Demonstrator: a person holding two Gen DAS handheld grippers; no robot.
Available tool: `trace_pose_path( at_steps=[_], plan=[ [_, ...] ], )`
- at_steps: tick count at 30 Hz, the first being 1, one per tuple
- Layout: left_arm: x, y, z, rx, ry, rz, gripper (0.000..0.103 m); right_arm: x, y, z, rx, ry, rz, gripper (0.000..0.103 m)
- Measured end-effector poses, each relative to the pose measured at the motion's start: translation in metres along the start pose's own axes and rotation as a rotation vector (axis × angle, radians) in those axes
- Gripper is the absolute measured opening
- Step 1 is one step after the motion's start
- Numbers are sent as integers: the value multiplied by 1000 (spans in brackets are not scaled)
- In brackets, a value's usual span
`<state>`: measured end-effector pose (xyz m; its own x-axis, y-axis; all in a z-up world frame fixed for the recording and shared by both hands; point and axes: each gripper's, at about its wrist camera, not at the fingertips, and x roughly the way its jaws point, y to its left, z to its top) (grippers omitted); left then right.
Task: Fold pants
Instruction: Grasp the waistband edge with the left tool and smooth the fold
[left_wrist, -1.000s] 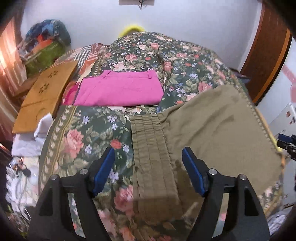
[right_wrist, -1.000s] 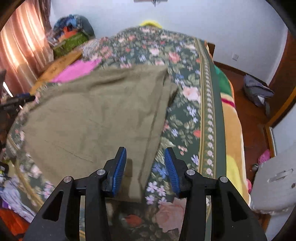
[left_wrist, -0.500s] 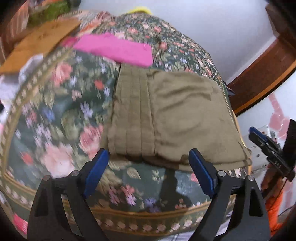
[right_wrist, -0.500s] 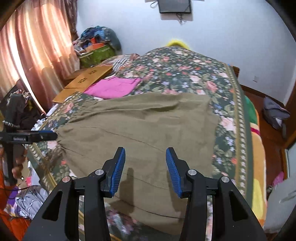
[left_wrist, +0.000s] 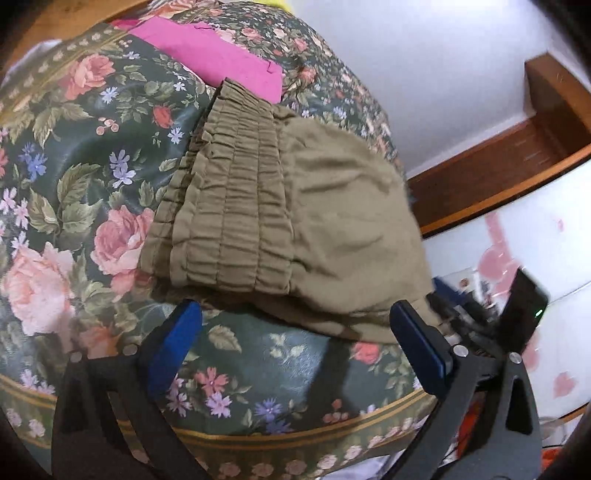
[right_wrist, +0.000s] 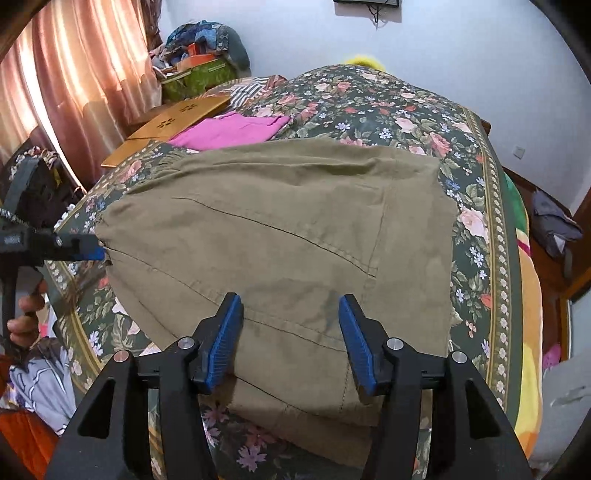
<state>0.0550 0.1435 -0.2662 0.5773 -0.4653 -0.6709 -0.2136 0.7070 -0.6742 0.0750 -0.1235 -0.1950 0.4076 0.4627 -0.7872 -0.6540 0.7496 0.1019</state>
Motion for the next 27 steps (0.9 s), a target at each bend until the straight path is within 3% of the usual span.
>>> trace_pose_path(
  at_steps=[9,15,20,24,27],
  plan=[
    [19,12,26,-75,3,-15,102,2,-2,-1,9,3,18,51],
    [34,10,40,-69,-22,46,102,3,-4,-2,23,-1,24,52],
    [41,-9,46,55,-64,211,83,4,-4,-1,18,5,33,52],
    [36,-30,44,177,-123,315,61,4,-5,-1,22,7,36,52],
    [28,-43,41,252,-165,367,51,4,-5,-1,24,10,35,52]
  ],
)
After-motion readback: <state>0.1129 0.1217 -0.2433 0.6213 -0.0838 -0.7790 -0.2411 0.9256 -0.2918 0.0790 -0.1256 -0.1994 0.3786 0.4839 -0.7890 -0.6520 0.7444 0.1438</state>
